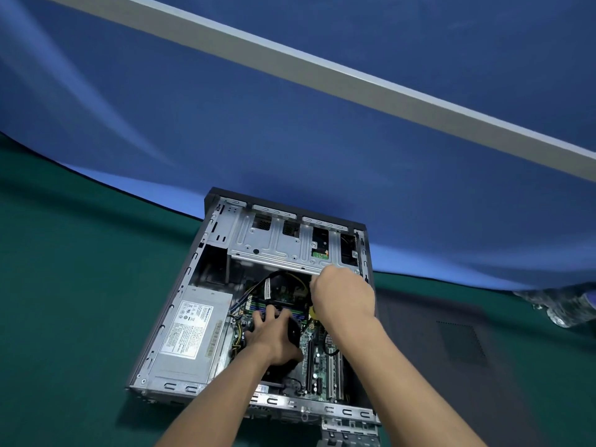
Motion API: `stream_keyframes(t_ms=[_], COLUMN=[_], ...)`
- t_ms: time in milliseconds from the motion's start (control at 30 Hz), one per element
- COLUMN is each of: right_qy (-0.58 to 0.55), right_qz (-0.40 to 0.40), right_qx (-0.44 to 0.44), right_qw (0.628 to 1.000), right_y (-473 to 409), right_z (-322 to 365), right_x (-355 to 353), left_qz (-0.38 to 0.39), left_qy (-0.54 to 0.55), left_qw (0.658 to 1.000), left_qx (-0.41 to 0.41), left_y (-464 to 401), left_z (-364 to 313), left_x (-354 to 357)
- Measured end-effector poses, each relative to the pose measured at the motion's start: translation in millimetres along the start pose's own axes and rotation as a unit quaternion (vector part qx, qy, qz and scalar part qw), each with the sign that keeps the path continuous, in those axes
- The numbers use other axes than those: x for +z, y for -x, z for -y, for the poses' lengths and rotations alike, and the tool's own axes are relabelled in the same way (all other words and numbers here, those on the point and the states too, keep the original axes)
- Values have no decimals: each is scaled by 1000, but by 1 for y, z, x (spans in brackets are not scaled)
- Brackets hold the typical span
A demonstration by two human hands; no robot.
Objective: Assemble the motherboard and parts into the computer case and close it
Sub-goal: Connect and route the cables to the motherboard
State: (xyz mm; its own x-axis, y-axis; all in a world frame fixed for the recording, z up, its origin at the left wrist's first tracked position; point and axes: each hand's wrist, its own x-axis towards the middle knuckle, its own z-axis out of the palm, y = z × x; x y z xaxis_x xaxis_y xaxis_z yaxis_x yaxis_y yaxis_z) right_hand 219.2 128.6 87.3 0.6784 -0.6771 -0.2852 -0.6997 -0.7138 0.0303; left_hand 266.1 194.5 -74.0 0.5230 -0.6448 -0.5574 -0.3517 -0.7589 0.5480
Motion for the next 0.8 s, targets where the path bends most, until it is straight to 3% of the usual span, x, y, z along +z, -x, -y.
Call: stream_keyframes(t_ms=[133,267,400,533,700,800], right_qy=[-89,18,-99,-64,-103,-100], right_qz=[77,2,41,-34,26,-26], right_qx=[-5,-5,2,55,31,38], right_qw=[993,1000,994,996,994,994], right_y=[-3,-6,-4,-5,1,2], right_z=[1,-4,-14,-26,-37,-39], right_x=[-2,-1,1,2,5,11], left_qz=[1,-8,1,-9,-10,-14], left_qy=[-6,4,11,4,-4,-11], left_qw=[1000,1000,1000,1000,1000,1000], left_qx=[2,-7,-15,-17,-18,-17], left_y=[-2,-4,-7,-9,-10,-10], left_z=[0,2,1,2,2,1], left_x=[1,2,0,3,4,6])
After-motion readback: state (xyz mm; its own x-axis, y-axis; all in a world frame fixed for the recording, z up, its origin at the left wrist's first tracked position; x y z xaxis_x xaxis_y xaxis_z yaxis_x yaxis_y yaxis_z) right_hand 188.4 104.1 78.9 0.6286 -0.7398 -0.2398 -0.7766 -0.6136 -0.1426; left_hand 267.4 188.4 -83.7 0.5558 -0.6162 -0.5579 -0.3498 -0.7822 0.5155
